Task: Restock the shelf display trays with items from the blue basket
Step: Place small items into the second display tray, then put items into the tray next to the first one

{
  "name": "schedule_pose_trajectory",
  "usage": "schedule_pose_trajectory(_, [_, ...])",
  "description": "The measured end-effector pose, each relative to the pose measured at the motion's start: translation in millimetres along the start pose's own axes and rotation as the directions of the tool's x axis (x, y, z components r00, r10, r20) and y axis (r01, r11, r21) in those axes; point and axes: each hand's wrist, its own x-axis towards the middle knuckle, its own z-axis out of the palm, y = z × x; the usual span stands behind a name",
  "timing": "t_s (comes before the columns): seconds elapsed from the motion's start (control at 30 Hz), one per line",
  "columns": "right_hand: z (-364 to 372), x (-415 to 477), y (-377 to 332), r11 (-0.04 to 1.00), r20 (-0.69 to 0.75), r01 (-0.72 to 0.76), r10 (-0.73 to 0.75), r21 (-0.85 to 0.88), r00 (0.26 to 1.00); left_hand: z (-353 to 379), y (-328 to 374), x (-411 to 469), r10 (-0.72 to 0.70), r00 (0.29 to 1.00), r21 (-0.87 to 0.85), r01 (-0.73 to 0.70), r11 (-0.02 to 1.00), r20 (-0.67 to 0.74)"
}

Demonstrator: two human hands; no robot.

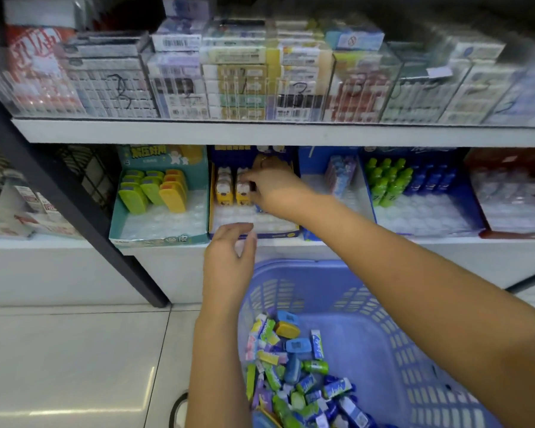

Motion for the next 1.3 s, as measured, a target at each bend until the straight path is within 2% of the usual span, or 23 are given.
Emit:
schedule_pose_trajectory(0.03, [0.6, -17.4, 2.1, 0.997, -0.074, 0.011, -0.005, 0.081, 0.997, -0.5, 4.8, -3.4, -0.002, 1.0, -0.047, 0.001, 0.999, -0.02])
schedule_pose_trajectory(0.1, [9.6, -62.0, 10.2, 0.966, -0.221, 0.049, 0.009, 0.255, 0.975, 5.2, 10.0, -7.7, -0.014, 0.999, -0.073, 0.017, 0.997, 0.049])
schedule_pose_trajectory(0.13, [18.0, -84.0, 15.8, 0.955, -0.214, 0.04, 0.025, 0.293, 0.976, 11.8, 10.0, -8.5, -0.026, 0.992, -0.033, 0.031, 0.999, 0.126])
schedule_pose_trajectory(0.2, [47.2, -124.7, 33.7, 0.95, -0.068, -0.045, 0.07, 0.31, 0.995, 33.7, 7.5, -14.9, -0.118, 0.939, 0.124, 0.082, 0.989, 0.322])
schedule_pose_trajectory(0.27, [85.0, -155.4, 54.7, 0.939, 0.163, -0.182, 0.139, 0.291, 0.977, 60.0, -1.6, -28.8, -0.266, 0.819, 0.271, 0.141, 0.952, 0.509])
schedule_pose_trajectory(0.33, [124.4, -177.2, 73.6, 0.91, 0.354, -0.309, 0.203, 0.275, 0.913, 88.6, -15.3, -48.9, -0.401, 0.658, 0.454, 0.1, 0.886, 0.637])
schedule_pose_trajectory(0.43, [179.7, -195.3, 90.6, 0.895, 0.494, -0.37, 0.21, 0.251, 0.844, 127.1, -37.8, -84.6, -0.539, 0.452, 0.618, -0.034, 0.786, 0.711])
schedule_pose_trajectory(0.5, [210.7, -199.4, 90.9, 0.883, 0.548, -0.377, 0.177, 0.278, 0.818, 145.3, -53.0, -104.7, -0.593, 0.379, 0.657, -0.057, 0.751, 0.711])
schedule_pose_trajectory(0.6, [243.9, -199.7, 84.6, 0.869, 0.571, -0.387, 0.156, 0.309, 0.806, 159.2, -74.1, -122.4, -0.657, 0.391, 0.721, -0.025, 0.693, 0.645])
schedule_pose_trajectory(0.77, [279.0, -199.0, 73.3, 0.871, 0.547, -0.383, 0.168, 0.307, 0.82, 169.3, -86.1, -136.6, -0.675, 0.505, 0.777, 0.013, 0.629, 0.538])
schedule_pose_trajectory(0.97, [291.7, -196.9, 76.5, 0.929, 0.559, -0.328, 0.183, 0.171, 0.808, 173.4, -94.8, -136.2, -0.71, 0.477, 0.784, 0.067, 0.617, 0.518])
schedule_pose_trajectory(1.07, [280.0, -197.5, 84.7, 0.888, 0.572, -0.406, 0.223, 0.214, 0.789, 169.7, -92.4, -128.5, -0.741, 0.434, 0.755, 0.186, 0.629, 0.511])
schedule_pose_trajectory(1.17, [252.3, -198.3, 94.4, 0.741, 0.587, -0.551, 0.264, 0.384, 0.765, 160.3, -82.4, -112.0, -0.753, 0.402, 0.685, 0.331, 0.649, 0.52])
schedule_pose_trajectory(1.23, [225.3, -195.4, 100.4, 0.646, 0.583, -0.597, 0.276, 0.476, 0.764, 152.5, -76.6, -99.3, -0.752, 0.414, 0.527, 0.54, 0.657, 0.513])
schedule_pose_trajectory(1.3, [195.0, -191.0, 105.8, 0.58, 0.56, -0.608, 0.29, 0.543, 0.776, 142.6, -66.3, -87.9, -0.768, 0.373, 0.247, 0.795, 0.554, 0.52])
